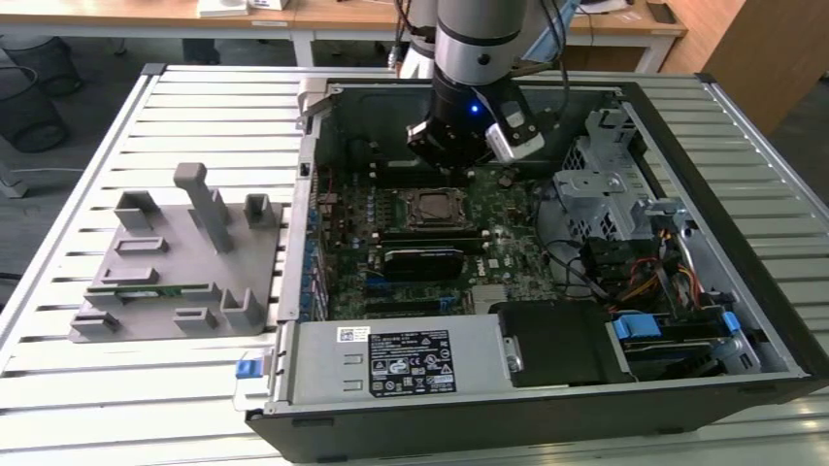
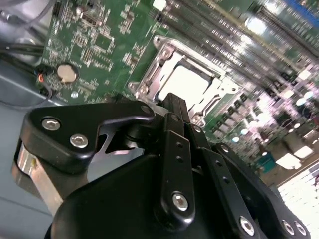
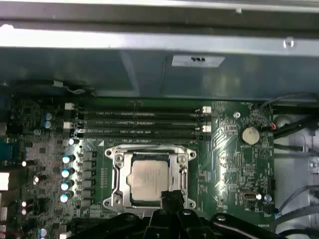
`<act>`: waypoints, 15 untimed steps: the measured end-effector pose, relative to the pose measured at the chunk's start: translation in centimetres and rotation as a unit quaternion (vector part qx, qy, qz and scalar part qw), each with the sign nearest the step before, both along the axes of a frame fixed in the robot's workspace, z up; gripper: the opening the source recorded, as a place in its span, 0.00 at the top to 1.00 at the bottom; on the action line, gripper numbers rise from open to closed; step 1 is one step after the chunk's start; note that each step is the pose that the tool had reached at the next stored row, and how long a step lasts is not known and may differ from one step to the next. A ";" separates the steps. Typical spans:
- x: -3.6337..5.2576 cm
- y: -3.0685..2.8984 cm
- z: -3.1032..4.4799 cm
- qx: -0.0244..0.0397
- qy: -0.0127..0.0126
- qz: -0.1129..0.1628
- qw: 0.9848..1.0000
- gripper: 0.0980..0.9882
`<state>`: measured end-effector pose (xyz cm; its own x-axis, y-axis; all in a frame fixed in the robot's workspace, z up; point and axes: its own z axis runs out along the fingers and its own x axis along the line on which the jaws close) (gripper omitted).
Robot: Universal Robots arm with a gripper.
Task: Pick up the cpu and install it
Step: 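Install the second cpu locking lever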
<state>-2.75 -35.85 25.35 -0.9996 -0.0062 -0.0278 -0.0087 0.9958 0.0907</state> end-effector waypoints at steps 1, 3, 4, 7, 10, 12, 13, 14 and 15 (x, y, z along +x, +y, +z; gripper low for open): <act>0.00 -0.16 -0.01 0.000 0.000 0.000 1.000 0.99; 0.00 -0.43 -0.04 0.000 0.000 0.000 1.000 0.99; 0.00 -0.60 -0.06 0.000 0.000 0.000 1.000 0.99; 0.00 -1.21 -0.17 0.000 0.000 0.000 1.000 0.99; 0.00 -1.76 -0.31 0.000 0.000 0.000 1.000 0.99; 0.00 -1.92 -0.48 0.000 0.001 0.000 1.000 0.99; -0.01 -1.94 -0.55 0.000 0.002 0.000 1.000 0.99; -0.06 -1.96 -0.61 0.000 0.002 0.000 1.000 0.99; -0.14 -2.00 -0.65 0.000 0.003 0.000 1.000 0.99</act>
<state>-2.89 -37.85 24.69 -0.9997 -0.0062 -0.0227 -0.0082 0.9959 0.0903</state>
